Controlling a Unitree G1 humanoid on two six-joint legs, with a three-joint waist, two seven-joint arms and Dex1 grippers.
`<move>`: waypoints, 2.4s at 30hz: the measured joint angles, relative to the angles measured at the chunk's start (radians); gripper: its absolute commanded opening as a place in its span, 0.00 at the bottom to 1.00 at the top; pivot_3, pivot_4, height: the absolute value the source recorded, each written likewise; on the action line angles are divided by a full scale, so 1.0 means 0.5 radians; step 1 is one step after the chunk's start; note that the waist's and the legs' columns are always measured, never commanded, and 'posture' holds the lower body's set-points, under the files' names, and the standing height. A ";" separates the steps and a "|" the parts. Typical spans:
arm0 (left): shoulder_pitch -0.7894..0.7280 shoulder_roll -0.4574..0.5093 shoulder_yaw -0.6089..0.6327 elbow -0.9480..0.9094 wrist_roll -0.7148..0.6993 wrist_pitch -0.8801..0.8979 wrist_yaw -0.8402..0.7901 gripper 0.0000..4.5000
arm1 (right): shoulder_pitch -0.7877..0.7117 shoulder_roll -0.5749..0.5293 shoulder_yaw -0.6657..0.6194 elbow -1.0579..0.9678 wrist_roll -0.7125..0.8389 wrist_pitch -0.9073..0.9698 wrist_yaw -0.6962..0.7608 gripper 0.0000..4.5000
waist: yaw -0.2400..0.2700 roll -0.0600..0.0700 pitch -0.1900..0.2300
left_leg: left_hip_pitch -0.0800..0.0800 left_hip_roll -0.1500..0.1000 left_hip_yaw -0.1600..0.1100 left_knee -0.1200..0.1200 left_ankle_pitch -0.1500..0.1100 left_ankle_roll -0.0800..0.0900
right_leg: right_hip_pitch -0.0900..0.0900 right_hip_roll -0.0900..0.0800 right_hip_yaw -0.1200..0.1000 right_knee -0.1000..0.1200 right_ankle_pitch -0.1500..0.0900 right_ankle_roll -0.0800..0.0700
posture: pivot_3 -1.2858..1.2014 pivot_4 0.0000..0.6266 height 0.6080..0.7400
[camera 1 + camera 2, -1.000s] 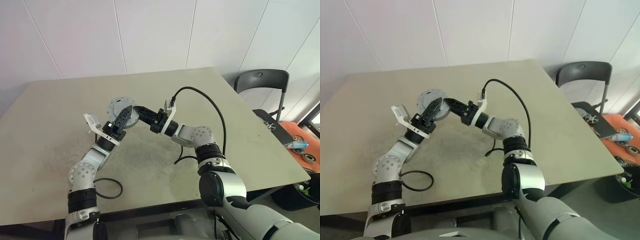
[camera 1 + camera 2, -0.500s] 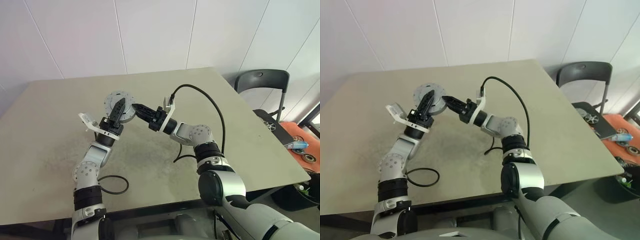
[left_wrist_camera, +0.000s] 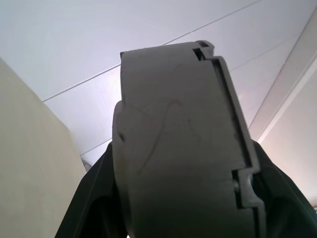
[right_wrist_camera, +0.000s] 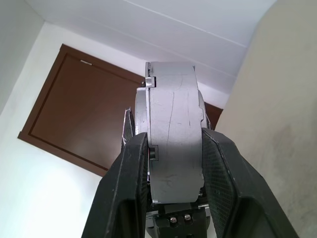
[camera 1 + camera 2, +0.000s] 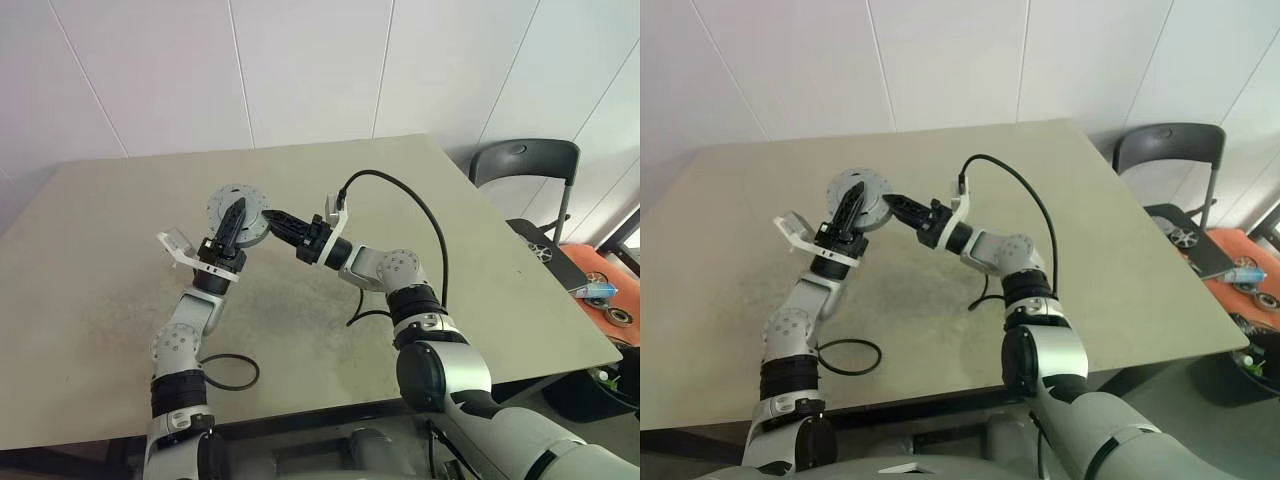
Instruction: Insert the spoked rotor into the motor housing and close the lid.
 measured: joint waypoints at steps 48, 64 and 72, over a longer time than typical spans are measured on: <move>-0.156 0.156 0.563 0.349 0.418 -0.997 0.849 0.50 | 0.063 0.003 0.076 -0.179 0.018 0.106 0.189 0.82 | 0.060 -0.007 0.002 | -0.018 -0.014 -0.024 0.008 0.002 -0.003 | -0.006 0.000 0.005 -0.002 0.001 0.006 | 0.52 0.00 1.00; -0.120 0.175 0.565 0.545 0.693 -1.034 1.142 0.50 | 0.071 0.004 0.081 -0.181 0.018 0.115 0.189 0.82 | 0.057 -0.009 0.001 | -0.017 -0.014 -0.024 0.007 0.002 -0.003 | -0.006 0.000 0.005 0.001 0.002 0.006 | 0.52 0.00 1.00; -0.116 0.192 0.563 0.565 0.749 -1.049 1.191 0.90 | 0.071 0.003 0.090 -0.181 0.018 0.108 0.190 0.83 | 0.055 -0.009 0.001 | -0.015 -0.014 -0.024 0.007 0.002 -0.004 | -0.006 0.000 0.005 0.003 0.002 0.006 | 0.52 0.00 1.00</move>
